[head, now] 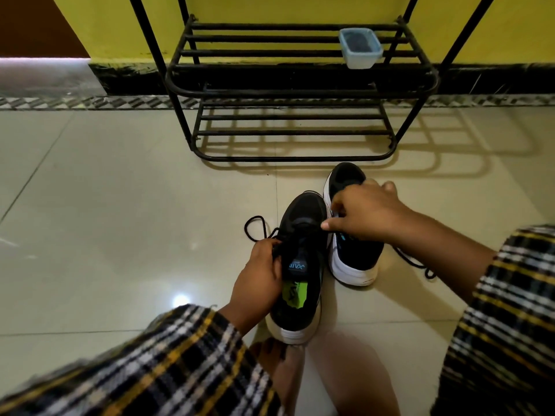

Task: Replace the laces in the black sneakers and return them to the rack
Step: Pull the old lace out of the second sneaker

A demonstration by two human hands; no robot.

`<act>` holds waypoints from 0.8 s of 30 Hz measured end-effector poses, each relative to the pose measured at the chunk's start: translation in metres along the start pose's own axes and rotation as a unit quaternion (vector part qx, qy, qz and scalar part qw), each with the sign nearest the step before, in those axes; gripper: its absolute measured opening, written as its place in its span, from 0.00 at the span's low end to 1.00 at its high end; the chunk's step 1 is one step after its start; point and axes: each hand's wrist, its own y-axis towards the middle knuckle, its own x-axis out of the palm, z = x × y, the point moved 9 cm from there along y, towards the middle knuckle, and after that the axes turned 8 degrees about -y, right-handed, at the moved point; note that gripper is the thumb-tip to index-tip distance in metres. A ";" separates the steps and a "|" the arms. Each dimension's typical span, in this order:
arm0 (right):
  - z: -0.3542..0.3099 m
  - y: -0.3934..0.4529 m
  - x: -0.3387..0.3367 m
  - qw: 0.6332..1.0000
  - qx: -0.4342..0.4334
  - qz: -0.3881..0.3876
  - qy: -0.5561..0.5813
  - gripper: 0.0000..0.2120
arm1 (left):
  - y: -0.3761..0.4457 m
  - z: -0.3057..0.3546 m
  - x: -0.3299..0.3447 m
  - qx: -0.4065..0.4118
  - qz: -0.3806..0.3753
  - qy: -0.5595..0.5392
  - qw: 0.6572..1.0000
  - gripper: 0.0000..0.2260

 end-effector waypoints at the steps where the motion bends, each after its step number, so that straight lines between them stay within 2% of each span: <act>1: -0.007 0.000 -0.003 0.999 -0.013 0.036 0.000 0.19 | 0.000 0.001 0.000 0.002 0.002 0.001 1.000 0.11; 3: -0.029 -0.003 0.004 0.995 -0.083 0.039 0.041 0.19 | -0.001 0.003 -0.001 0.011 0.004 0.002 1.000 0.11; 5: -0.052 -0.010 0.021 0.986 -0.151 -0.014 0.068 0.17 | -0.002 0.002 -0.001 0.014 0.000 -0.001 1.000 0.11; 8: -0.069 -0.017 0.046 0.982 -0.178 -0.068 0.000 0.18 | -0.002 0.001 -0.001 0.010 -0.002 -0.001 1.000 0.11; 11: -0.075 -0.016 0.052 0.981 -0.183 -0.048 -0.036 0.21 | -0.003 0.001 -0.001 0.011 0.001 -0.008 1.000 0.11; 15: -0.061 -0.009 0.030 0.975 -0.162 -0.003 0.154 0.13 | -0.003 0.003 -0.002 0.018 0.003 -0.009 1.000 0.12; 19: -0.027 -0.002 0.005 0.937 -0.105 0.054 0.328 0.10 | -0.002 0.002 -0.002 0.014 0.005 -0.011 1.000 0.12; 24: -0.003 -0.017 -0.033 0.888 -0.078 0.122 0.437 0.11 | -0.002 0.001 -0.002 -0.002 0.000 -0.019 1.000 0.12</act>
